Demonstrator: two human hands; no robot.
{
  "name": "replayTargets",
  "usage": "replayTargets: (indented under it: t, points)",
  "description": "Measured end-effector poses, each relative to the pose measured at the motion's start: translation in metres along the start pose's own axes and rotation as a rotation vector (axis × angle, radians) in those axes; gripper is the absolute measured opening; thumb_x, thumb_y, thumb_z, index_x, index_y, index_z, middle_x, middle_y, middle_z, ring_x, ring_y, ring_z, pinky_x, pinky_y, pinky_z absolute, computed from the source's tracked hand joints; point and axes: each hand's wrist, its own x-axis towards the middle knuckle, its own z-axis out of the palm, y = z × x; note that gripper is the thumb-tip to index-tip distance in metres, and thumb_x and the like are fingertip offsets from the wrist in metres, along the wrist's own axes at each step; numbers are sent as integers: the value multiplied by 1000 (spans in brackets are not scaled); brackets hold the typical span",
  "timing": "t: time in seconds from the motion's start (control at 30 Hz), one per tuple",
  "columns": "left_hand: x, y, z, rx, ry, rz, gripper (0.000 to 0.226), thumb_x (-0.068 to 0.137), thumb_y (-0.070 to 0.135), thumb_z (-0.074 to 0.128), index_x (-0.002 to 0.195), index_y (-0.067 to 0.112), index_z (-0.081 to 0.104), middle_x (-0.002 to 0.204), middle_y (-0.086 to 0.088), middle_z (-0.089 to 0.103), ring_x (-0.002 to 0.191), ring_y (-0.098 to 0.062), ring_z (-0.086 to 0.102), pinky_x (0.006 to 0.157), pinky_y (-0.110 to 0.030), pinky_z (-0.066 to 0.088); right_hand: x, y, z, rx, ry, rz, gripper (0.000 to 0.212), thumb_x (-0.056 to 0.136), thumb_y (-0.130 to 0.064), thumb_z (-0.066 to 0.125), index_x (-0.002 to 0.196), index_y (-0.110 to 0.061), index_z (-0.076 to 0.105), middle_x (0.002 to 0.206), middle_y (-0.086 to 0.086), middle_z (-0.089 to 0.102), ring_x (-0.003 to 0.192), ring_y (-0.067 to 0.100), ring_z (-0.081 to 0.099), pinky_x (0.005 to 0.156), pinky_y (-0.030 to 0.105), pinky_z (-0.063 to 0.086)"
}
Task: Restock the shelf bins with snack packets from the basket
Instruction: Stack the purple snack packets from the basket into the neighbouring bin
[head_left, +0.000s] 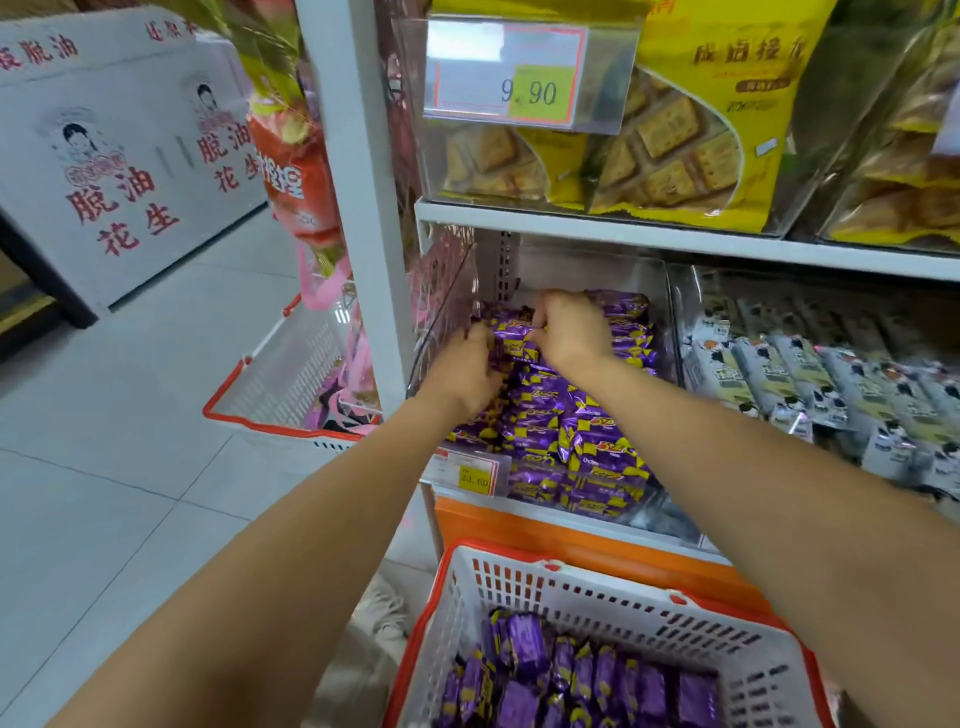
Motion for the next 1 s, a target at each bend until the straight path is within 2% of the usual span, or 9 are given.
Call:
replayTargets:
  t: [0.13, 0.27, 0.4, 0.47, 0.53, 0.63, 0.73, 0.83, 1.0]
  points:
    - [9, 0, 9, -168, 61, -23, 31, 85, 4, 59, 115, 13, 56, 123, -15, 55, 97, -29, 57, 74, -25, 38, 1, 8, 2, -91, 33, 16, 6, 88, -17, 65, 91, -22, 68, 96, 3, 70, 98, 25, 63, 96, 36, 37]
    - [24, 5, 16, -319, 90, -5, 28, 81, -2, 61, 104, 13, 68, 133, -14, 51, 116, -30, 54, 101, -32, 42, 6, 11, -3, -55, 37, 23, 5, 86, -18, 66, 88, -22, 67, 97, 2, 71, 97, 26, 63, 92, 34, 38]
    - [36, 6, 22, -331, 84, 0, 22, 84, 1, 63, 100, 11, 72, 119, -9, 60, 108, -24, 59, 97, -30, 45, 0, 18, -4, 30, 41, 21, 13, 88, -15, 60, 94, -20, 70, 101, 1, 71, 101, 25, 63, 96, 36, 43]
    - [40, 4, 23, -308, 93, 25, 21, 84, 3, 63, 99, 13, 74, 116, -9, 62, 106, -23, 59, 95, -29, 45, -7, 19, -11, 47, 107, 12, 21, 88, -16, 58, 106, -18, 68, 110, 3, 69, 108, 27, 59, 95, 37, 45]
    - [44, 4, 22, -303, 101, 51, 19, 85, 3, 64, 98, 11, 74, 112, -9, 65, 103, -25, 61, 92, -31, 47, -17, 16, -21, -47, 125, 42, 36, 89, -23, 57, 125, -19, 58, 126, 7, 59, 121, 30, 50, 101, 40, 40]
    - [51, 7, 21, -333, 105, 31, 16, 88, 5, 64, 100, 10, 74, 109, -6, 68, 100, -23, 61, 83, -25, 43, -37, 15, -29, -142, -116, 134, 59, 96, -36, 46, 149, -19, 29, 156, 13, 24, 145, 30, 18, 117, 50, 15]
    - [61, 8, 21, -332, 105, 41, 14, 87, 8, 65, 98, 15, 72, 114, -6, 65, 105, -22, 59, 86, -23, 42, -52, 22, -19, -170, -290, 168, 63, 102, -44, 25, 156, -18, 6, 163, 11, -1, 149, 30, -3, 119, 52, -2]
    - [70, 11, 25, -265, 95, 48, 19, 85, 9, 67, 103, 14, 70, 118, -12, 62, 107, -28, 57, 82, -23, 39, -65, 29, -5, -180, -246, 151, 61, 103, -46, 16, 156, -20, 2, 163, 9, -4, 150, 27, -7, 119, 50, -8]
    - [79, 19, 35, -181, 53, 110, 24, 84, 10, 67, 109, 9, 66, 121, -13, 59, 100, -31, 59, 79, -27, 41, -72, 35, 3, -161, -105, 105, 60, 102, -45, 17, 156, -20, 9, 163, 8, 4, 150, 25, -2, 120, 48, -8]
